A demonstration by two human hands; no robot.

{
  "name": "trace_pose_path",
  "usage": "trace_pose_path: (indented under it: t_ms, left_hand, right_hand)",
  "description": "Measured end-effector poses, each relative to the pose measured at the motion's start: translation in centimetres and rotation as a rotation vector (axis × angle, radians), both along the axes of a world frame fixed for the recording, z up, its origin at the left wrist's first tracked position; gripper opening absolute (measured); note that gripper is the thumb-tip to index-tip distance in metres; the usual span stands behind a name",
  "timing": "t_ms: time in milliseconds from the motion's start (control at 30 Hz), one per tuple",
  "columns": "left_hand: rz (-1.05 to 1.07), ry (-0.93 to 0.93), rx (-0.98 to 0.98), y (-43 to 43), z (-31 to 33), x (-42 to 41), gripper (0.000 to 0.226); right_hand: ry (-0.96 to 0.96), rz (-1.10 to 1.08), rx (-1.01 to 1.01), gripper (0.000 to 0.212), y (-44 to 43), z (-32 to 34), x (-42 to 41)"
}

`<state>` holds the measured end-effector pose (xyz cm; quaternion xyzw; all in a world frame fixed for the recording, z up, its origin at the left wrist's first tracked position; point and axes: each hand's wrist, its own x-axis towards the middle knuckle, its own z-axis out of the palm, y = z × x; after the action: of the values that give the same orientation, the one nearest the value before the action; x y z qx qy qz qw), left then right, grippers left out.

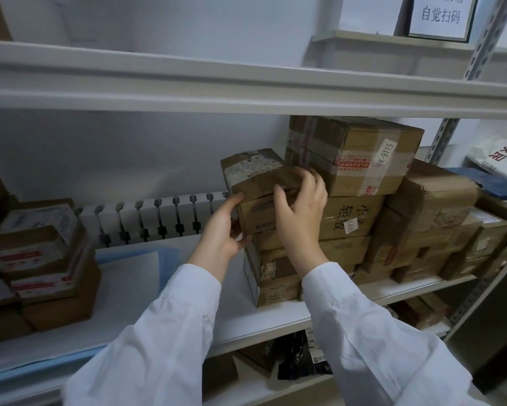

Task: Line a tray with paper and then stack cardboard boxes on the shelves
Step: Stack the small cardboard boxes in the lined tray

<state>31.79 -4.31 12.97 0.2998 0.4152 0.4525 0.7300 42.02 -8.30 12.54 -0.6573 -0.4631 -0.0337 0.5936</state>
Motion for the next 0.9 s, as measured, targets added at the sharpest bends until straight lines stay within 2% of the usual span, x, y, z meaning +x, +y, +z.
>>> trace_pose_path:
  t_ms: [100,200,333,467,600,700,767,833,900]
  left_hand:
    - [0.037,-0.071,-0.011,0.6,-0.5,-1.4,0.019]
    - [0.062,-0.136,-0.019,1.3,-1.1,-2.9,0.013]
    - [0.119,-0.177,0.009,1.8,-1.9,-5.0,0.004]
    - [0.18,-0.167,0.054,2.6,-2.7,-7.6,0.013]
    - [0.185,-0.128,0.102,3.1,-3.1,-10.1,0.024]
    - [0.171,-0.087,0.144,3.0,-3.2,-12.0,0.038]
    - [0.171,-0.067,0.159,3.1,-3.6,-13.3,0.051]
    - [0.188,-0.029,0.145,3.2,-4.4,-14.5,0.049]
    - [0.205,0.001,0.106,3.2,-5.2,-15.5,0.042]
  right_hand:
    - [0.164,0.088,0.003,0.048,0.0,0.4,-0.2]
    - [0.397,0.208,-0.069,0.053,0.6,0.4,-0.7]
    - [0.614,0.387,-0.187,0.053,1.9,0.6,-2.1]
    - [0.77,0.489,-0.272,0.057,3.5,1.0,-3.4]
    - [0.786,0.565,-0.401,0.068,4.9,0.5,-5.1]
    - [0.802,0.583,-0.469,0.059,5.9,-0.3,-6.6]
    - [0.828,0.621,-0.517,0.061,6.6,-1.1,-7.8]
    - [0.853,0.65,-0.549,0.068,7.3,-2.1,-9.1]
    - [0.872,0.677,-0.574,0.061,7.6,-3.0,-10.1]
